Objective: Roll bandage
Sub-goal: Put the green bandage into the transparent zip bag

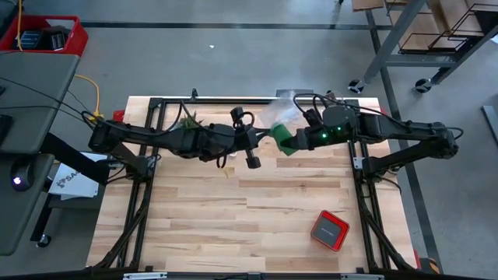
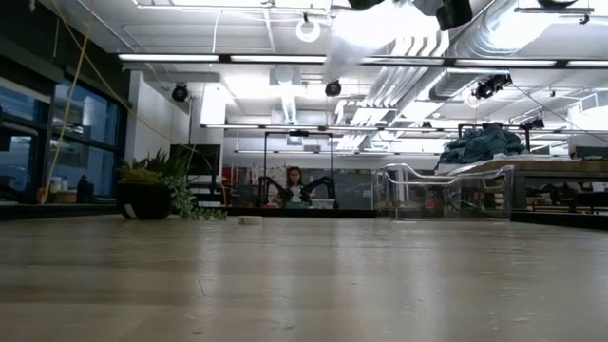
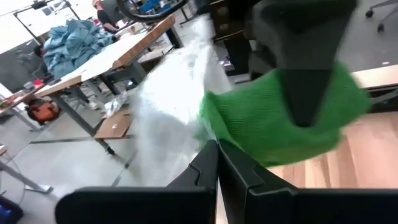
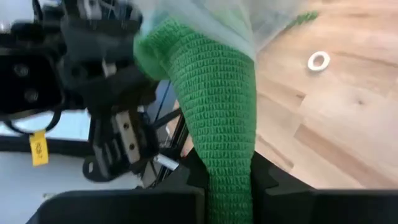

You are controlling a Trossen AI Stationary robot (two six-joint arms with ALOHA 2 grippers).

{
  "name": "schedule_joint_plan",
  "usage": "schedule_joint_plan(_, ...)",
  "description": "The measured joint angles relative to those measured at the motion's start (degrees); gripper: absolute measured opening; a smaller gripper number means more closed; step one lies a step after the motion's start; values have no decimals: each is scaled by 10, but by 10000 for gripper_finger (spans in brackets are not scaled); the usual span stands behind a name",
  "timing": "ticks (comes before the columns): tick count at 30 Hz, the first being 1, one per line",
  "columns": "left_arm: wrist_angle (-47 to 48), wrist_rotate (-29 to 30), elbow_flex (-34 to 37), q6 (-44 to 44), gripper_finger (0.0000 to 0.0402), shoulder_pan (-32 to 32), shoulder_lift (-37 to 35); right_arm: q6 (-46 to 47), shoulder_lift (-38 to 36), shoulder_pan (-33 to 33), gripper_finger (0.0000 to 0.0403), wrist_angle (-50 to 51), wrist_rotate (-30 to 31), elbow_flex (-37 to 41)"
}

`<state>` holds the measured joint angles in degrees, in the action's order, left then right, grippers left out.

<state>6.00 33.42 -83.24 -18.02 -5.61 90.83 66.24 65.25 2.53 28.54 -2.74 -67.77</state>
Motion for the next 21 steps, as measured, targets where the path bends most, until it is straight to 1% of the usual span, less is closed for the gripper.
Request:
schedule_joint_plan(3, -1, -4, 0, 0, 0, -6, 0, 8, -1, 1, 30, 0, 16, 0)
schedule_joint_plan(7, -9, -8, 0, 5, 0, -10, 0, 14, 0, 1, 30, 0, 16, 0)
schedule_joint_plan(9, -15, -34, 0, 19, 0, -9, 0, 19, 0, 1, 30, -2, 16, 0)
schedule_joint_plan(10, -15, -46, 0, 25, 0, -6, 2, 19, 0, 1, 30, -10, 16, 0)
schedule_joint_plan(13, -13, -53, 0, 30, 0, -4, 10, 22, 0, 1, 30, -49, 15, 0)
schedule_joint_plan(15, -16, -58, 0, 30, 0, -4, 14, 24, 0, 1, 30, -57, 14, 0)
schedule_joint_plan(21, -7, -83, 0, 30, 0, 2, 22, 40, 0, 1, 30, -39, -14, 0)
